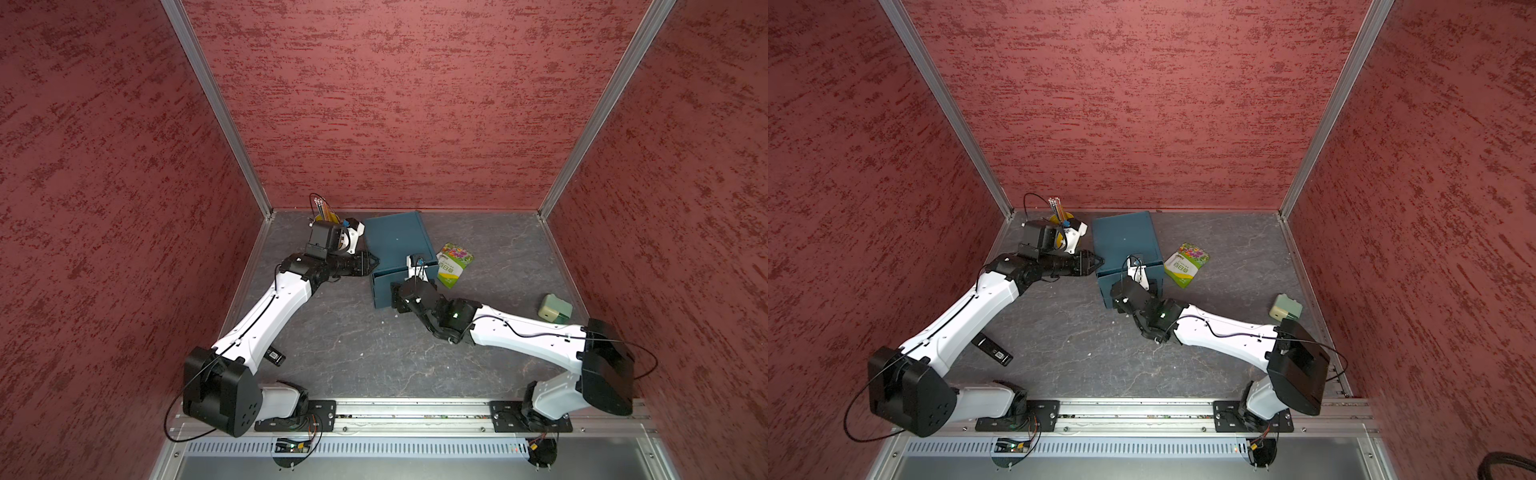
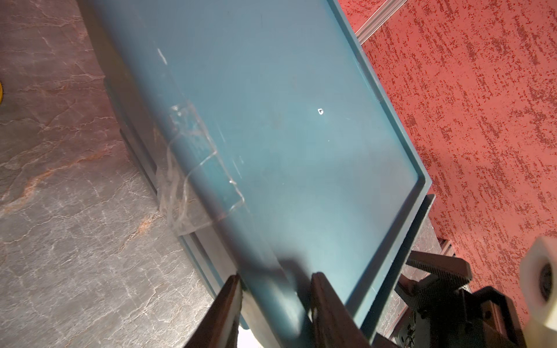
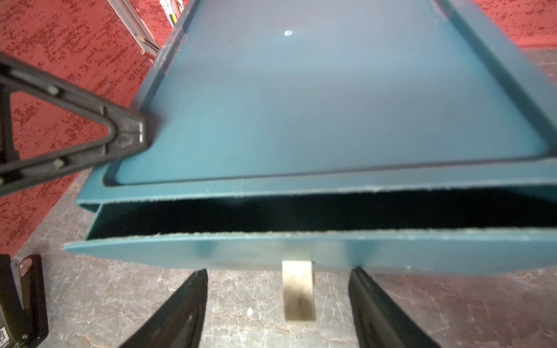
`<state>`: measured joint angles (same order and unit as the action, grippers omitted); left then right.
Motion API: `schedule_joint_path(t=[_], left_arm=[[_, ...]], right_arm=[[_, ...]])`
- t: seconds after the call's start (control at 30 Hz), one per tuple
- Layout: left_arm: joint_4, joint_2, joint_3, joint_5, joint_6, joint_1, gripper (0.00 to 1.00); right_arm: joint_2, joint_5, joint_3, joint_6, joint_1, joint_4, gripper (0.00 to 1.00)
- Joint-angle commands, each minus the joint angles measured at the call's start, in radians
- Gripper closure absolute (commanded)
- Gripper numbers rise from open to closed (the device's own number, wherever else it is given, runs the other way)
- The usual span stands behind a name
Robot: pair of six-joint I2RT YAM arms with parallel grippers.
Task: Take the seed bags out of the drawer
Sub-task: Close the drawer in the storage box.
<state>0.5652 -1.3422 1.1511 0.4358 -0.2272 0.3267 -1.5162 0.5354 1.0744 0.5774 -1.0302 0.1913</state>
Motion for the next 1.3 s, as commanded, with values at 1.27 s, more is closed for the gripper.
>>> schedule_joint_path(t=[1.27], left_arm=[[0.168, -0.084, -0.002, -0.013, 0.085, 0.016, 0.60]], right_arm=[[0.154, -0.149, -0.045, 0.166, 0.022, 0.131, 0.01]])
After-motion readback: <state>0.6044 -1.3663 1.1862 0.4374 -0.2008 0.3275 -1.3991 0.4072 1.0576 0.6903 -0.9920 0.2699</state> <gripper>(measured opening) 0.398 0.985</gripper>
